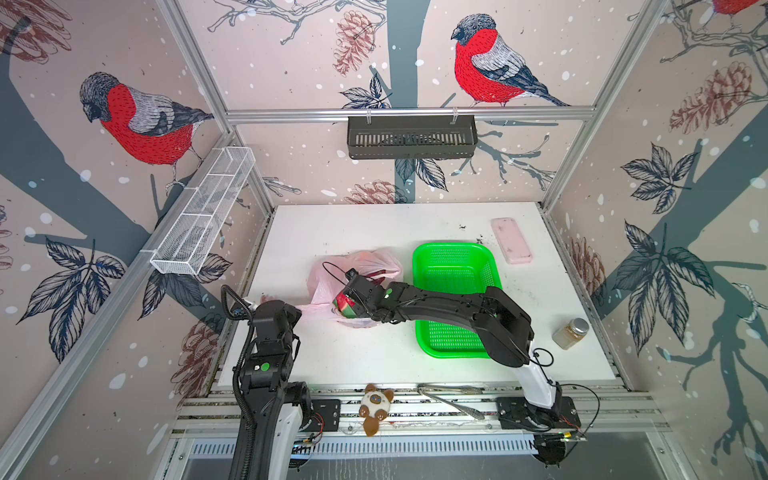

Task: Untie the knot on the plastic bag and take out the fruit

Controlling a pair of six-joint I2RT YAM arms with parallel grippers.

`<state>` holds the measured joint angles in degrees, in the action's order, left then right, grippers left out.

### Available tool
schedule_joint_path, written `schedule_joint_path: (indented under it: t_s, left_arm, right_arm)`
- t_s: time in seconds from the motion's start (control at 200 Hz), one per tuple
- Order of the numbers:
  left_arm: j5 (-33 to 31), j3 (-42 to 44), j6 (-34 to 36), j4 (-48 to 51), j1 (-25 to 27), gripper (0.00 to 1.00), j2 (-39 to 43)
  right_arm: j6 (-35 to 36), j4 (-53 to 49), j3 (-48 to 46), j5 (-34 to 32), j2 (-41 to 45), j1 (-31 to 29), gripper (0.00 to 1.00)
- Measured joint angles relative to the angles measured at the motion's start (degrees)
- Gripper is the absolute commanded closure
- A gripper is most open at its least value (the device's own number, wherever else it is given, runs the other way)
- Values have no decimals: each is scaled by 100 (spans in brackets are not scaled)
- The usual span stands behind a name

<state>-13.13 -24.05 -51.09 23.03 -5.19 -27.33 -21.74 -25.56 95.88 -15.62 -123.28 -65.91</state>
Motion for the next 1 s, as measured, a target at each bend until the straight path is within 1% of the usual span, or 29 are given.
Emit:
schedule_joint_path:
  t_s: [0.165, 0.24, 0.45, 0.58, 0.851, 1.001]
  left_arm:
    - [0, -85, 55, 7, 0, 100, 35]
    - [-11, -149, 98, 2, 0, 100, 46]
    - [-20, -297, 201, 13, 0, 100, 61]
    - [-20, -376, 210, 59, 0, 100, 74]
    - [-61, -514, 308, 516, 0, 100, 404]
    - [-66, -542, 302, 796, 0, 100, 522]
  right_arm:
    - [-55, -7, 42, -2, 122, -31, 63]
    - [-50, -15, 76, -35, 219, -37, 57]
    - [83, -216, 96, -258, 422, -90, 49]
    - [129, -293, 162, -284, 474, -111, 42]
    - [378, -302, 511, -201, 398, -153, 28]
    - [455, -260, 723, 72, 232, -149, 19]
